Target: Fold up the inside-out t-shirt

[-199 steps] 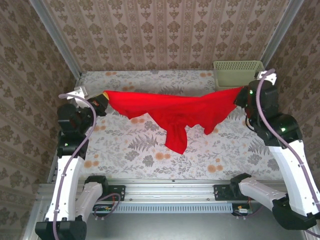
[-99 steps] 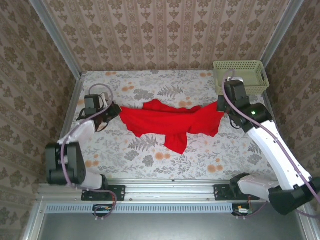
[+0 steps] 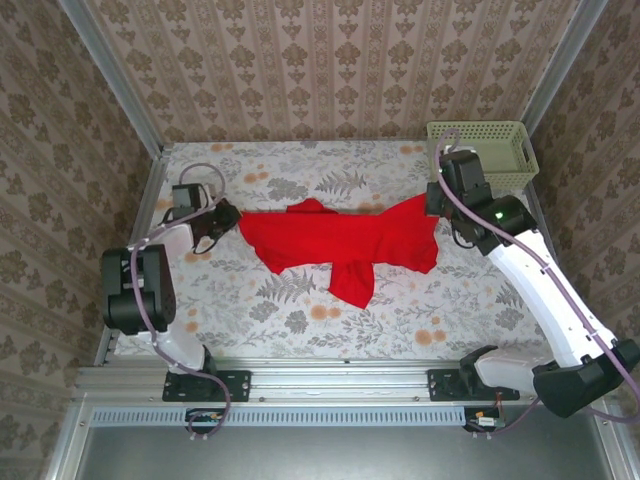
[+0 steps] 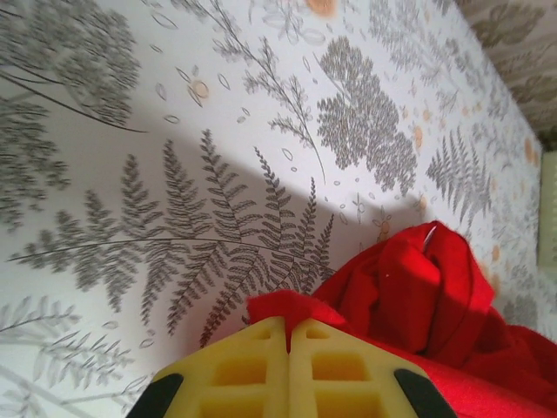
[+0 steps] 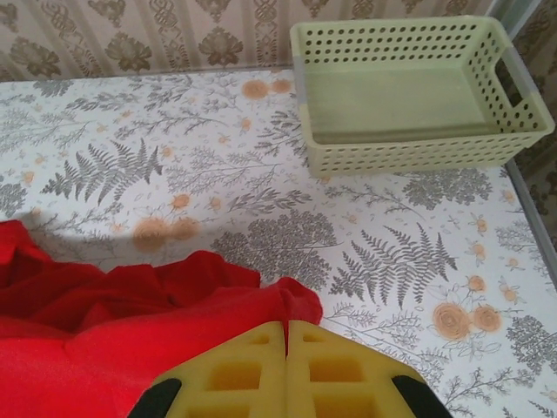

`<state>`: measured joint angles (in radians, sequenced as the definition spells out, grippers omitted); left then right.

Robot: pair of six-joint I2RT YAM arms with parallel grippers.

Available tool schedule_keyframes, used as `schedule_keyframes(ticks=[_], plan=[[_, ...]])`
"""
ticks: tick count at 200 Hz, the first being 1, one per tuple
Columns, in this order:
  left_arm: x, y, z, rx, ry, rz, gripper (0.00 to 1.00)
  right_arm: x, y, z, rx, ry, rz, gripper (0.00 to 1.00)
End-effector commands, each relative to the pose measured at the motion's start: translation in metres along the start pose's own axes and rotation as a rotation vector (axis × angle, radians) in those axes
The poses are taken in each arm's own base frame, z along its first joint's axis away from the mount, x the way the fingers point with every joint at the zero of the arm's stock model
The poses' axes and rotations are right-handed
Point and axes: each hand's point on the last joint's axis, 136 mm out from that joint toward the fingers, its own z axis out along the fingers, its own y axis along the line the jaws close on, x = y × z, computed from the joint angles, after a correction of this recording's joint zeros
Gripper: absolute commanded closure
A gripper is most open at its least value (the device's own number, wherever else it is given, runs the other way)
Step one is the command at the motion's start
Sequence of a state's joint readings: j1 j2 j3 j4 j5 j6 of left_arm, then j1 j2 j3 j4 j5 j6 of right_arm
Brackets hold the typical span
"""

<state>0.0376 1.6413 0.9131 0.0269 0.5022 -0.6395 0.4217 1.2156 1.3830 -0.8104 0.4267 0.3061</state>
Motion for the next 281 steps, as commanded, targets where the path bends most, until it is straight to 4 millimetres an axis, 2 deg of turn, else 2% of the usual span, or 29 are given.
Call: schedule_keyframes(ticks=[1,22,41,44,53,68,82,91,98,110,123,144,157,198,214,234,240,281], plan=[[-0.021,-0.008,-0.029,0.020,-0.089,-0.031,1.00,0.021,0.038,-0.007,-0.079,0.032,-0.092,1.00],[-0.021,-0.013,-0.042,0.028,-0.113,-0.028,1.00,0.062,0.098,-0.003,-0.172,0.116,-0.191,1.00],[-0.016,-0.012,-0.048,0.023,-0.129,-0.037,1.00,0.113,0.148,-0.002,-0.257,0.218,-0.265,1.00],[-0.015,-0.011,-0.049,0.019,-0.130,-0.037,1.00,0.126,0.157,0.002,-0.268,0.248,-0.285,1.00],[-0.014,-0.009,-0.050,0.009,-0.135,-0.033,1.00,0.149,0.175,0.000,-0.316,0.287,-0.305,1.00],[-0.013,-0.004,-0.051,-0.005,-0.130,-0.035,1.00,0.173,0.193,-0.013,-0.358,0.311,-0.348,0.81],[-0.013,-0.003,-0.051,-0.002,-0.129,-0.041,1.00,0.175,0.190,-0.027,-0.359,0.288,-0.380,0.71],[-0.013,-0.003,-0.051,-0.002,-0.128,-0.039,1.00,0.172,0.178,-0.028,-0.320,0.278,-0.380,0.65],[-0.012,-0.003,-0.051,-0.001,-0.127,-0.039,1.00,0.160,0.163,-0.033,-0.297,0.244,-0.349,0.61],[-0.012,-0.004,-0.051,0.002,-0.126,-0.038,1.00,0.153,0.139,-0.026,-0.244,0.239,-0.298,0.59],[-0.012,-0.004,-0.052,0.005,-0.125,-0.039,1.00,0.153,0.120,-0.014,-0.213,0.264,-0.240,0.56],[-0.010,-0.004,-0.052,0.005,-0.124,-0.043,1.00,0.167,0.102,0.012,-0.180,0.374,-0.114,0.56],[-0.009,-0.005,-0.052,0.008,-0.121,-0.045,1.00,0.180,0.105,0.021,-0.185,0.418,-0.089,0.56],[-0.006,-0.001,-0.051,-0.001,-0.112,-0.050,1.00,0.228,0.118,0.032,-0.204,0.479,-0.132,0.55],[-0.005,0.000,-0.050,-0.002,-0.108,-0.050,1.00,0.243,0.123,0.032,-0.217,0.482,-0.177,0.49],[-0.006,0.000,-0.049,-0.004,-0.106,-0.050,1.00,0.256,0.128,0.034,-0.215,0.484,-0.216,0.38],[-0.006,0.001,-0.049,-0.006,-0.105,-0.051,1.00,0.267,0.126,0.041,-0.182,0.507,-0.241,0.35],[-0.005,0.003,-0.048,-0.012,-0.108,-0.058,1.00,0.277,0.129,0.063,-0.083,0.507,-0.293,0.25]])
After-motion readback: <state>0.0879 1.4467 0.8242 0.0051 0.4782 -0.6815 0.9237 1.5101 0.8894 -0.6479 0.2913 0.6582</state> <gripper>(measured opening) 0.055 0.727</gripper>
